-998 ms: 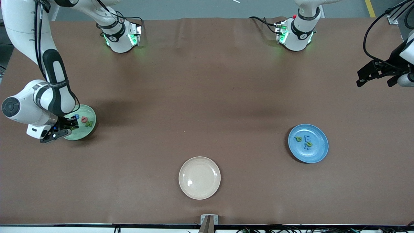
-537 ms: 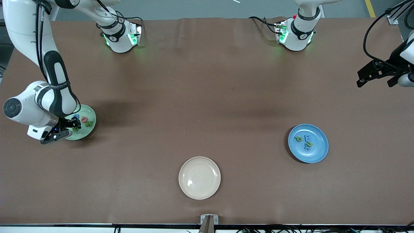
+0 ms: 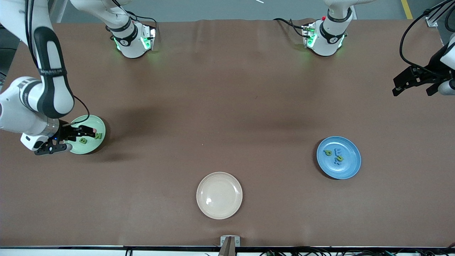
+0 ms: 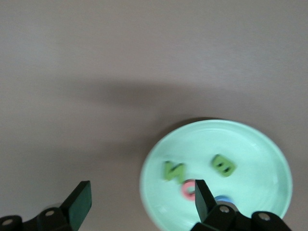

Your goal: Sort upper and lower case letters into plates

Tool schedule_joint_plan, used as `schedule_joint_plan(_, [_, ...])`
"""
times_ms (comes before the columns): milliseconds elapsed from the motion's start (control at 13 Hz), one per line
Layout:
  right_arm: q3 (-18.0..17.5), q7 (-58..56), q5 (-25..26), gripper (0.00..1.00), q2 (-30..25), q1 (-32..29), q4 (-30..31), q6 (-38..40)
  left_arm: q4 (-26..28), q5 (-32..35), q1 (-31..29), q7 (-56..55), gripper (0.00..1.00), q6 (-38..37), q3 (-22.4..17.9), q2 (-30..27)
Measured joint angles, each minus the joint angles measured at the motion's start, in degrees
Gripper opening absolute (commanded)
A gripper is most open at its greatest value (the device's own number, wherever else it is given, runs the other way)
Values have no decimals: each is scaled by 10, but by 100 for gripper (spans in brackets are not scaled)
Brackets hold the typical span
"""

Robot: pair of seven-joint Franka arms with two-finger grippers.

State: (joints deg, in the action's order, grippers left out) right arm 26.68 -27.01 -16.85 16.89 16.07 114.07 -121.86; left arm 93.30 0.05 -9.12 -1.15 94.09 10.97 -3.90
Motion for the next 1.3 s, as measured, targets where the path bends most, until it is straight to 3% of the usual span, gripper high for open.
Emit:
schedule_joint_plan(307, [-2, 105, 61, 97, -87, 35, -13, 75, -1, 0, 1, 0, 100, 0, 2, -1])
schedule_joint_plan(461, [-4, 154, 87, 97, -111, 48, -67, 162, -2, 0, 1, 0, 100, -8, 2, -1])
schedule_joint_plan(921, [-6, 182, 132, 100, -119, 65, -274, 326, -8, 0, 1, -15, 100, -31, 3, -3])
schedule_joint_plan(1305, [9, 185, 137, 100, -117, 63, -335, 336, -12, 0, 0, -15, 100, -36, 2, -3])
